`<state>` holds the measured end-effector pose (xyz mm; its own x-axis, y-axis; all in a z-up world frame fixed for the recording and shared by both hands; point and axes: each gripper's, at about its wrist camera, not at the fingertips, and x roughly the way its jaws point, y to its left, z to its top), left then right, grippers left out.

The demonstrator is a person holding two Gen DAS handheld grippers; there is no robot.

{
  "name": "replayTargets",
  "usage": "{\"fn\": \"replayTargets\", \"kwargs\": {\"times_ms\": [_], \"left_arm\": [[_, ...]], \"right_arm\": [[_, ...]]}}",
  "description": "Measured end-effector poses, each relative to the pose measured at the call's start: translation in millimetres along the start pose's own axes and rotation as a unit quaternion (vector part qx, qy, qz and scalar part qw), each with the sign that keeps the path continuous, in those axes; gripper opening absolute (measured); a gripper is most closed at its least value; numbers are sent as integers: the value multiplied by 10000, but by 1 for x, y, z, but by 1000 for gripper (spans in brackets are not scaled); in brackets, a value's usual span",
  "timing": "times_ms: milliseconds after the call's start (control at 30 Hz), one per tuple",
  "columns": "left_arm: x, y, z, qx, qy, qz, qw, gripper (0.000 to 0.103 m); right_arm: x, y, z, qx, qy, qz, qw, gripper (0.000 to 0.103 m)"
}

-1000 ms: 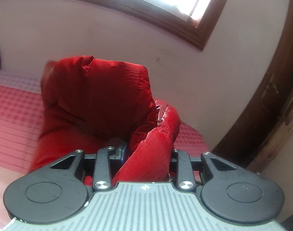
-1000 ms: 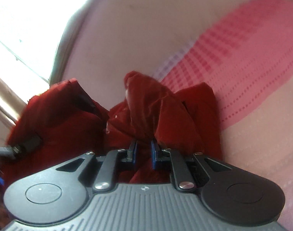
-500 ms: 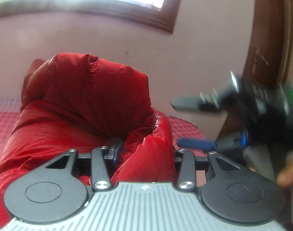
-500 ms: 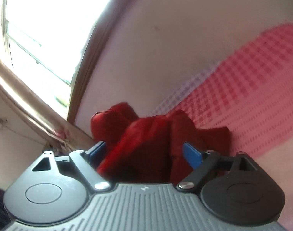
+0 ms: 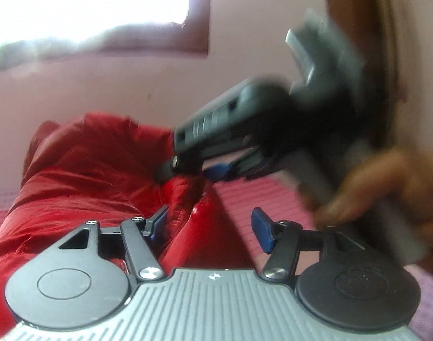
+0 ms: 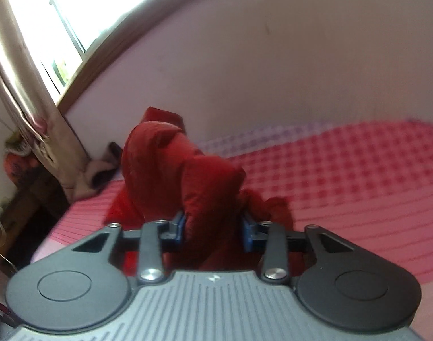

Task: Fold large clothes

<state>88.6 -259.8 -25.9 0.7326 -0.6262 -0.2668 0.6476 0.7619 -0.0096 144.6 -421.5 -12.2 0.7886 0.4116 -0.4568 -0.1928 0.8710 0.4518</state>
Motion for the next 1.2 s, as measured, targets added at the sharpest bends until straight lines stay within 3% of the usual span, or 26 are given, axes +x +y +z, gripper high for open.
{"fn": "replayTargets", "kwargs": {"times_ms": [100, 167, 233, 267, 300, 333, 367, 467, 600, 700, 900, 1200], "left_arm": [[-34, 17, 4, -587, -175, -261, 9978, 69], [-61, 25, 5, -794, -488, 13, 9956, 84], [-80, 39, 5, -1019, -709, 222, 9920, 82], [-85, 50, 3, -1223, -735, 258, 9894, 78], [-84, 59, 2, -1383, -678, 247, 9878, 67], [-81, 63, 0, -1450, -537, 143, 9879, 48], [-74, 64, -3, -1385, -333, -34, 9898, 35], [-70, 46, -12, -955, -337, -271, 9945, 31], [-62, 14, -17, -443, -304, -524, 9972, 32], [-50, 8, -21, -50, -283, -451, 9986, 39], [-19, 4, -43, 290, -193, -530, 9980, 41], [3, 0, -59, 510, -25, -516, 9974, 44]], "right_arm": [[-3, 2, -6, -141, -68, 2, 9999, 33], [-5, -2, -7, -49, -149, 49, 9999, 32], [-12, -11, -10, 81, -254, 135, 9996, 31], [-12, -16, -12, 158, -291, 169, 9993, 31], [-11, -19, -13, 220, -313, 186, 9991, 31], [-12, -23, -15, 317, -347, 235, 9986, 31], [-11, -28, -16, 455, -386, 307, 9977, 31], [-11, -39, -22, 838, -456, 548, 9939, 31], [-13, -50, -27, 1026, -498, 690, 9911, 32], [-15, -50, -26, 1034, -483, 733, 9908, 36], [-23, -44, -14, 763, -364, 437, 9955, 44], [-12, -5, 0, -248, -285, -305, 9988, 44]]}}
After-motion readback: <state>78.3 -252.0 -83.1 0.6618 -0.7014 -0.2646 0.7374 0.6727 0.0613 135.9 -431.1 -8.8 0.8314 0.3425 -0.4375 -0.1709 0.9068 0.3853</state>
